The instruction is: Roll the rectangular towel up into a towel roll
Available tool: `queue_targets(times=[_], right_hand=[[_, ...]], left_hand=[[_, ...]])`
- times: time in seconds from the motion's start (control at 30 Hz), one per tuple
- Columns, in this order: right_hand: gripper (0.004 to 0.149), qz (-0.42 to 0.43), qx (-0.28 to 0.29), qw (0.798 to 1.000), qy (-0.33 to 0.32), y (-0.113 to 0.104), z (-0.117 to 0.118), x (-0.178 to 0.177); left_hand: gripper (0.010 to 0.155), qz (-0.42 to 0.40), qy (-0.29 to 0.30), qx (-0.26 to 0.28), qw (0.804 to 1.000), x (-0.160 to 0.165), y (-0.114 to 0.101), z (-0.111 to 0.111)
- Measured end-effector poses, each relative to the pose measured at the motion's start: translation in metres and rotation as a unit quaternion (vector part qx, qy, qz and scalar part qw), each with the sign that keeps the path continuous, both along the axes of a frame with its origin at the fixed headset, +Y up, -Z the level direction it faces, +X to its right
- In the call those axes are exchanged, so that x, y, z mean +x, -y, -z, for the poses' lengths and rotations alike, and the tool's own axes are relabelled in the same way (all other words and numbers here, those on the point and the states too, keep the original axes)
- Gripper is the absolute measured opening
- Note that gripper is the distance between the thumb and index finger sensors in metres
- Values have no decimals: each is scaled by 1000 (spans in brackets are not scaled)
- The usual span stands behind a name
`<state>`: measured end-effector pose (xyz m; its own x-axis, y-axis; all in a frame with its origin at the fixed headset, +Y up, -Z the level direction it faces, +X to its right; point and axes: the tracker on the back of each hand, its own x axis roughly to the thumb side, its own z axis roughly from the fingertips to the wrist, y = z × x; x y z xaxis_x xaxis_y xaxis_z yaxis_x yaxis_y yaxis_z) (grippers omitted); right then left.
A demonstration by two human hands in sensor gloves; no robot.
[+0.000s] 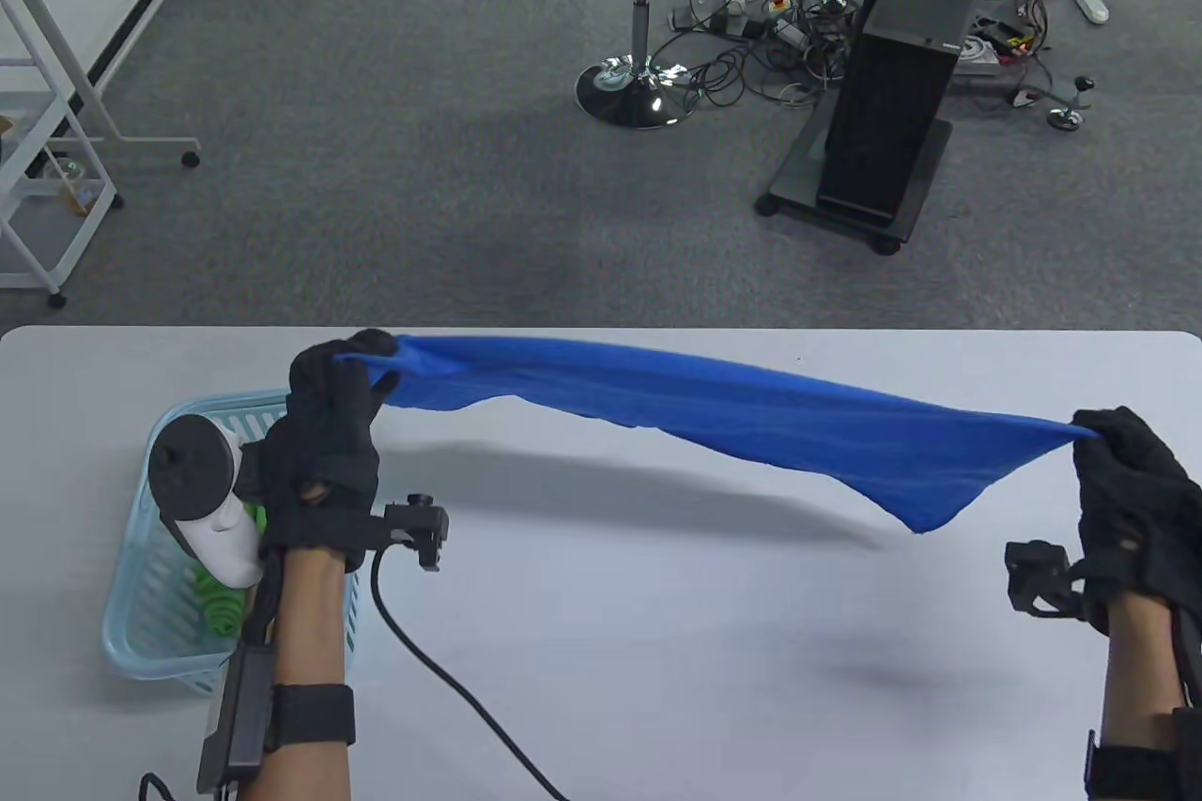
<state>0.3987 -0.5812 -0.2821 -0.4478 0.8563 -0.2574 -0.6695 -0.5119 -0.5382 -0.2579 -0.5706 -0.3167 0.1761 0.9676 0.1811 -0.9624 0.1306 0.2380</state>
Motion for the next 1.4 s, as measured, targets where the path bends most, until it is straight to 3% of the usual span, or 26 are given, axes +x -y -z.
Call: queue_targets(times=[0.1, 0.23, 0.37, 0.47, 0.7, 0.87, 1.0, 1.07, 1.27, 1.4], right_hand=[[44, -32, -65, 997, -24, 21, -13, 1], [44, -118, -174, 975, -71, 52, -29, 3], [44, -164, -181, 968, -52, 60, -36, 4], [45, -154, -224, 959, -80, 60, -33, 5], [50, -185, -272, 940, -85, 79, -9, -3], [48, -194, -319, 923, -97, 103, 24, -15], [46, -245, -308, 915, -84, 112, 45, -25], [47, -257, -340, 899, -98, 118, 52, -31], [66, -291, -353, 885, -82, 123, 54, -31], [69, -294, -354, 885, -72, 113, 47, -26]], left_hand=[[43, 131, -17, -66, 989, 1, 18, -18], [42, 294, -48, -134, 945, 8, 38, -40], [42, 346, -56, -161, 923, 13, 48, -44], [42, 360, -83, -168, 914, 14, 47, -42], [43, 417, -106, -201, 880, 24, 53, -27], [42, 523, -104, -264, 804, 37, 57, -5], [41, 573, -108, -328, 743, 50, 56, 11], [41, 592, -116, -337, 723, 52, 57, 16], [55, 597, -112, -350, 713, 57, 58, 18], [62, 581, -127, -348, 725, 50, 47, 11]])
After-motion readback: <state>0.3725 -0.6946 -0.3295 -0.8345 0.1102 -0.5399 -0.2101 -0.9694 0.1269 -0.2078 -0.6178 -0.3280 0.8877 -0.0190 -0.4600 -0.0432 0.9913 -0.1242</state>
